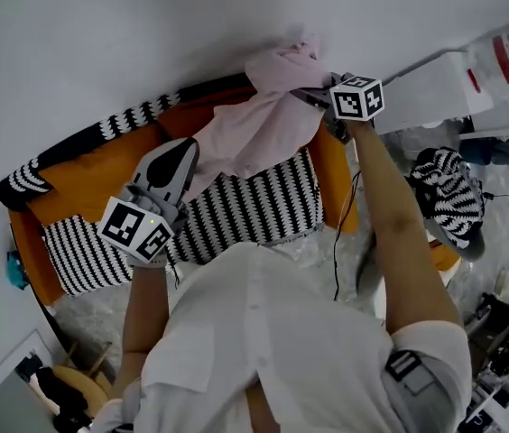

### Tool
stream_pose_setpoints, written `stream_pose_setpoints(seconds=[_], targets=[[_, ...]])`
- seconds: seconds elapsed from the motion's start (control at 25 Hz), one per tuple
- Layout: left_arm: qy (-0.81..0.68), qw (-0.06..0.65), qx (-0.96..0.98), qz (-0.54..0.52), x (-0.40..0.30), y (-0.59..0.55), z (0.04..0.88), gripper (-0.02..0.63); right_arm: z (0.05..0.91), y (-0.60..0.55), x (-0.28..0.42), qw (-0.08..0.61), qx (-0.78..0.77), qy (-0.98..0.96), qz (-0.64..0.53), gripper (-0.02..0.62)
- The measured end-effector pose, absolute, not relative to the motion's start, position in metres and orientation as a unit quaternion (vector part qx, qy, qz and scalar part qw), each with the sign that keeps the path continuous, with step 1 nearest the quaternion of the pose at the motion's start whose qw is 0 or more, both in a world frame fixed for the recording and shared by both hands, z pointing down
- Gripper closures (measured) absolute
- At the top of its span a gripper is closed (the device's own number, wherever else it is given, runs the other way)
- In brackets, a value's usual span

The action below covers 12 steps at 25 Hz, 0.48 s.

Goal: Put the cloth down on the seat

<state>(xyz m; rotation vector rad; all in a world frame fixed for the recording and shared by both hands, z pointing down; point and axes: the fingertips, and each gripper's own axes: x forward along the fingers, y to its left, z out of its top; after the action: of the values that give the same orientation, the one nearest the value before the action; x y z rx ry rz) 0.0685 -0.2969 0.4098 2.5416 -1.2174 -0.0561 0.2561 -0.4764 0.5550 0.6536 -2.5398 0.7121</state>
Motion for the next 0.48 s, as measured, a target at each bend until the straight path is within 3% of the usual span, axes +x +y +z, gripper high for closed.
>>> stream_pose_setpoints(seconds=[0.16,0.28,0.48], targets=[[-0.416,0.167,0.894,-0.010,0.082,-0.301,0.417,0.589,0.587,-0.487,0.272,0.264,0.241,-0.883,0.305,0.357],[-0.414,0.169,0.894,-0.005,0.083,-0.301,0.420,0.589,0.612,-0.492,0.285,0.335,0.261,-0.848,0.317,0.301],[-0.417,0.169,0.893,-0.004,0.078,-0.304,0.420,0.589,0.637,-0.496,0.310,0.442,0.282,-0.793,0.310,0.264]])
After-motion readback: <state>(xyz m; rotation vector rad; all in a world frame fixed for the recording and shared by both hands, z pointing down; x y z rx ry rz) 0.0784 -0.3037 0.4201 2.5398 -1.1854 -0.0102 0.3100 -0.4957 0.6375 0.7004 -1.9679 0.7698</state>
